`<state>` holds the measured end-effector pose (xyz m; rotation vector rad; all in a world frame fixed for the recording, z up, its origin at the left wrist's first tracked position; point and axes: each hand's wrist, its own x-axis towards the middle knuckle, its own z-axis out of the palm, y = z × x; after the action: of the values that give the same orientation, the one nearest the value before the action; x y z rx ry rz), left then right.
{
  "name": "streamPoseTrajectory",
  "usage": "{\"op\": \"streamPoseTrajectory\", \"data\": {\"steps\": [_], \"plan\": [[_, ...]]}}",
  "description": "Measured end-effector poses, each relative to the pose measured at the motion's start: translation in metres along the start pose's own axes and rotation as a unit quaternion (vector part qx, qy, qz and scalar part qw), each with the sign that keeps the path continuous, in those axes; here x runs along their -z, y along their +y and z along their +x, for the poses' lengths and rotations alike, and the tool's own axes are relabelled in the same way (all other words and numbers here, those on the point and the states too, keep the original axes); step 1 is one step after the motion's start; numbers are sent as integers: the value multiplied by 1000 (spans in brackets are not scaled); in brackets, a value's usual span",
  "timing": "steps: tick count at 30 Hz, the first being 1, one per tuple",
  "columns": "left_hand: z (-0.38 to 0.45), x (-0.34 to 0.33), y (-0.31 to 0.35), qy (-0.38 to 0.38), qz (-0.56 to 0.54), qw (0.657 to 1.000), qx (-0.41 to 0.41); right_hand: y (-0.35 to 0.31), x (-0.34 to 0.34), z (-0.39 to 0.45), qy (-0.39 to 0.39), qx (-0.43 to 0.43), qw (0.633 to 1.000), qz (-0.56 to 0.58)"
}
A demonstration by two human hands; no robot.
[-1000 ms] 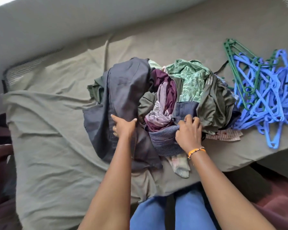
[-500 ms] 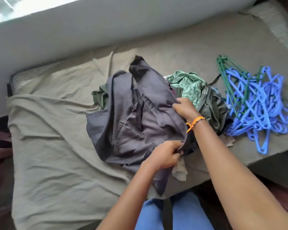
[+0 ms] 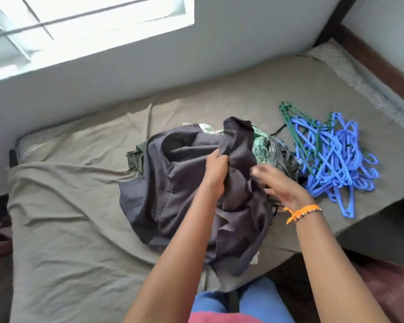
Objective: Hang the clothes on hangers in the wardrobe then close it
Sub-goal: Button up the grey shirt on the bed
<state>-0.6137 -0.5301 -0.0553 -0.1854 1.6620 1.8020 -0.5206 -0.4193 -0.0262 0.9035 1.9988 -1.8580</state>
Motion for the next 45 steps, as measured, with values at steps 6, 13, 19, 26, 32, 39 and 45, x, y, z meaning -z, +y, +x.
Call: {"op": "streamPoseTrajectory", "data": {"steps": [6,13,19,26,32,39,45], "plan": [[-52,-29,-22,-243,299,921,-58,-38,14,15,70,31,968,240],[-44,-7,72,-9,537,788,-302,-62,26,-26,-7,173,960,221],[-36,-21,109,-228,667,653,-276,-85,20,-75,-111,197,927,300],[-44,-15,120,-144,607,749,-225,-108,46,-111,131,378,913,80],[-96,-42,185,80,441,809,-381,-159,62,-146,261,428,863,61],[-199,-69,286,122,104,830,-534,-259,65,-220,360,545,756,41],[-219,-62,314,48,100,908,-403,-270,88,-272,466,376,755,-268]]}}
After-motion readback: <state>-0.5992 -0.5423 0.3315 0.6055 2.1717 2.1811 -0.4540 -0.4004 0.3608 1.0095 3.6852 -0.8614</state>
